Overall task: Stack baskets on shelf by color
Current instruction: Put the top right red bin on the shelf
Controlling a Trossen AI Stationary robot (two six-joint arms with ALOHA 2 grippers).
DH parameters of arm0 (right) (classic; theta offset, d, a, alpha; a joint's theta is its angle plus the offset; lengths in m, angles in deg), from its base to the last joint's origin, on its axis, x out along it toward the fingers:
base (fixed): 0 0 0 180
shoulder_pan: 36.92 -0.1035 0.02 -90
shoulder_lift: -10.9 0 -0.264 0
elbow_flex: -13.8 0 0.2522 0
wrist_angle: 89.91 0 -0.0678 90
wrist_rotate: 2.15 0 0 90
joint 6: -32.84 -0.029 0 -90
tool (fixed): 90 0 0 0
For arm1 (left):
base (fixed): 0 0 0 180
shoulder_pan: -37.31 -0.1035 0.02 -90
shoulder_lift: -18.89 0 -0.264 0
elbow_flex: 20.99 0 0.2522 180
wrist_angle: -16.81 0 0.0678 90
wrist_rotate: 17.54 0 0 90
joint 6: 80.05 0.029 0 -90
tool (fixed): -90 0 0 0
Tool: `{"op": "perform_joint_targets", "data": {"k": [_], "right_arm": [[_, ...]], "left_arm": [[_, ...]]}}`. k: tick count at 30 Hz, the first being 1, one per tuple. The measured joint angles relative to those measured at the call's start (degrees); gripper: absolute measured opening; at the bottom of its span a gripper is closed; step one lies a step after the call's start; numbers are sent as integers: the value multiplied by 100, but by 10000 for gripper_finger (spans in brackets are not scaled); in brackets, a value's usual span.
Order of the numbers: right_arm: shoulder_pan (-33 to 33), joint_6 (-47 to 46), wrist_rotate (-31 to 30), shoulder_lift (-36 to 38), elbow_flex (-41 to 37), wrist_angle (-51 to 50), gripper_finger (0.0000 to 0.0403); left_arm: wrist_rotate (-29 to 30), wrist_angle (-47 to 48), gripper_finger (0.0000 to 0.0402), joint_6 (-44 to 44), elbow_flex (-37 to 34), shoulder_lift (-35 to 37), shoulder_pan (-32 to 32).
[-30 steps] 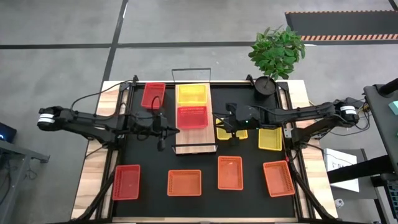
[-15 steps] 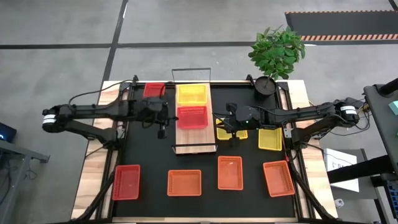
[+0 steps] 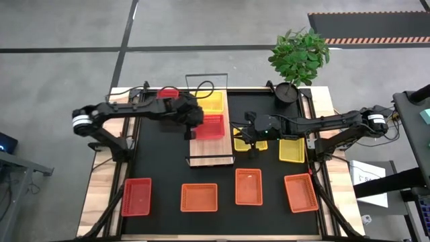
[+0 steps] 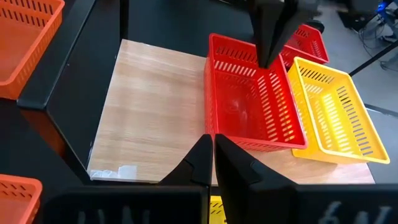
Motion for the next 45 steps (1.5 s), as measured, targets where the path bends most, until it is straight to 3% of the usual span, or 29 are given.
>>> {"op": "perform_joint_targets", "data": {"k": [14, 27, 35, 45], "right_arm": [[0, 2, -1, 0, -37, -6, 9], [0, 3, -2, 0, -39, -9, 9], [1, 4, -4, -2, -42, -55, 9], [2, -185, -50, -7, -94, -49, 9]], "left_arm": [[219, -233, 0, 183, 195, -702, -261], [480, -1111, 0, 247, 188, -936, -336], [1206, -1074, 0, -126, 183, -937, -336], [1223, -384, 0, -365, 176, -279, -292]]}}
